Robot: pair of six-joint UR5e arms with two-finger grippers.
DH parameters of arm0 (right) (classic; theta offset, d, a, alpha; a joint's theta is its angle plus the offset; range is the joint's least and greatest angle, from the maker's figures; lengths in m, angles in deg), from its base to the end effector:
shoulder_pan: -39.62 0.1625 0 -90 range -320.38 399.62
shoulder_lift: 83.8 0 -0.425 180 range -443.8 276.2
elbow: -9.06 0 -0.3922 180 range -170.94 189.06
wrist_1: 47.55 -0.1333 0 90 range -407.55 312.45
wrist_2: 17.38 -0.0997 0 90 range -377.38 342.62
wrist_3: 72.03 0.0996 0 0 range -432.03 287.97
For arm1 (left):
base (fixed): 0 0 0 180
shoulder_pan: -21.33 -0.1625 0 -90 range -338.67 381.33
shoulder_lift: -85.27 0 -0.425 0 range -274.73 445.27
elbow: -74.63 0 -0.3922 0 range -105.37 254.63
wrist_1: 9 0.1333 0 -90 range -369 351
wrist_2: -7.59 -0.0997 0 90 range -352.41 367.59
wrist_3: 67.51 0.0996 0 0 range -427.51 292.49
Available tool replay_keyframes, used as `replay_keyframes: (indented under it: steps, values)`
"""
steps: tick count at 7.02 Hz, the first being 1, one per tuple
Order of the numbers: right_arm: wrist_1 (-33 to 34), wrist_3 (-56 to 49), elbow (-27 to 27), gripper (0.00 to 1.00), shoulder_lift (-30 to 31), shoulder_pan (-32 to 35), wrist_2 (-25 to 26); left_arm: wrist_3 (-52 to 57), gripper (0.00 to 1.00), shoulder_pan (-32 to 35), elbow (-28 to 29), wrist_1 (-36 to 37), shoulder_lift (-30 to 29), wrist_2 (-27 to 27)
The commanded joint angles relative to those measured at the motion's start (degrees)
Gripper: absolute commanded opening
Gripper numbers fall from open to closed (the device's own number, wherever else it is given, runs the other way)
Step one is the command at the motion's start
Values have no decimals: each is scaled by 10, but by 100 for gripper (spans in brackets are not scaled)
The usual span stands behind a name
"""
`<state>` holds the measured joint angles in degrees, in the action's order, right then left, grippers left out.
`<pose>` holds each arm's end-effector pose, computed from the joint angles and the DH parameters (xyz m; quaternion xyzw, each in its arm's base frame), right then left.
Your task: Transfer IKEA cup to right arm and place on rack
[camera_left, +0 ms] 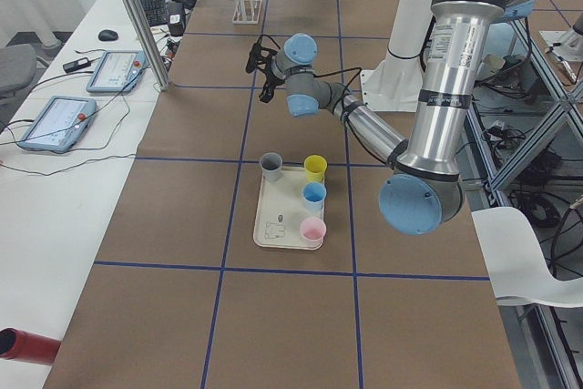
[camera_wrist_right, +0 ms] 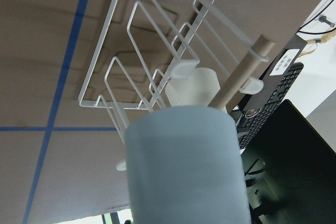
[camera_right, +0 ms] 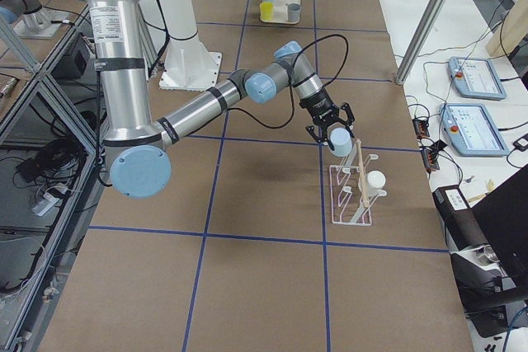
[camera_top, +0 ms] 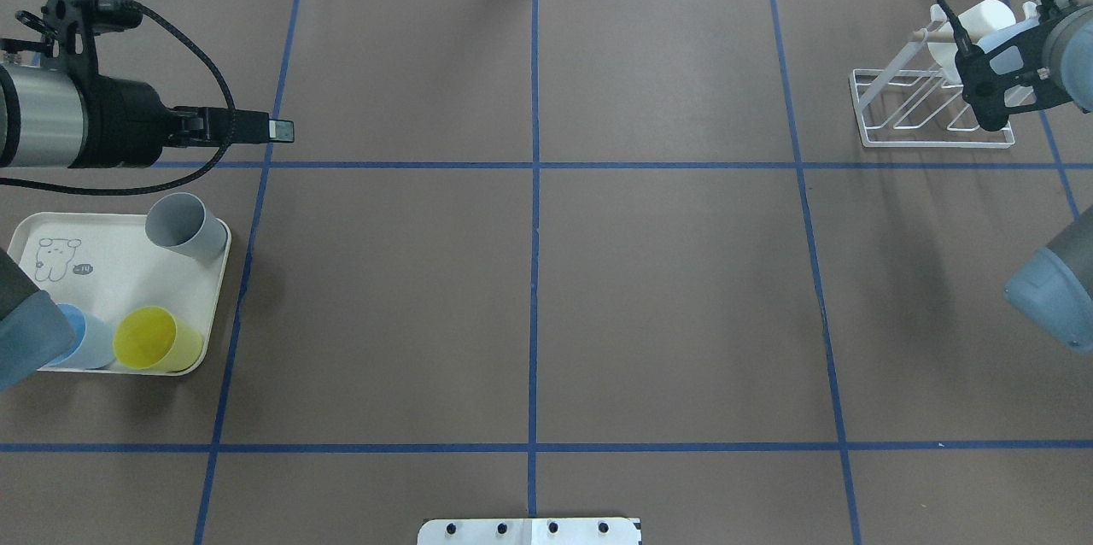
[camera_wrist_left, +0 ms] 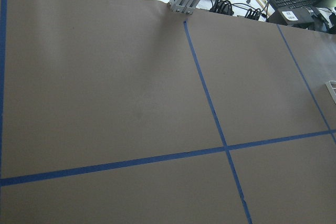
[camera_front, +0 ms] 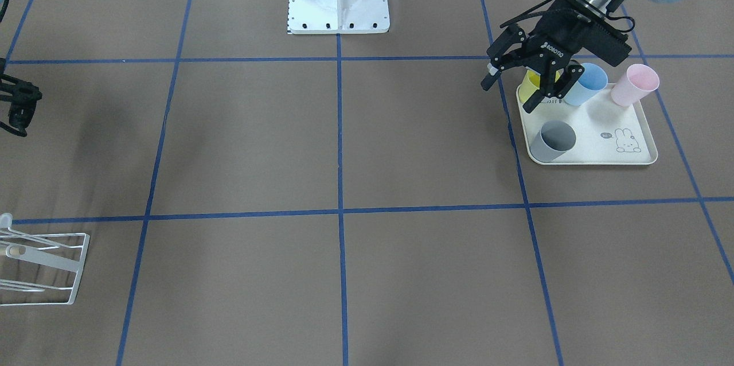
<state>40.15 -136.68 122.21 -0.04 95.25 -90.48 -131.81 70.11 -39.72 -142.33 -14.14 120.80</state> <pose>-0.1612 -0.5231 0.4212 0.2238 0.2070 -0.6976 0.6484 0.2634 -0.4434 0.2871 0.2441 0.5811 -0.0304 0.7757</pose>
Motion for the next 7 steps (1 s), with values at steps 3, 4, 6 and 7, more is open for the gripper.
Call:
replay_keyframes:
  steps: [3,4,6,7]
  values:
    - [-4,-67,-40,0,-3,0,45,-1,100,0,-1,0,1,-1]
    - [-22,-68,-57,0,-3,0,46,-1,100,0,-1,0,2,-1]
    - [-70,-64,-93,0,-3,-1,47,-1,100,0,-1,0,2,-1]
    - [-73,-61,-97,0,-5,-3,47,-1,100,0,-1,-1,2,-1]
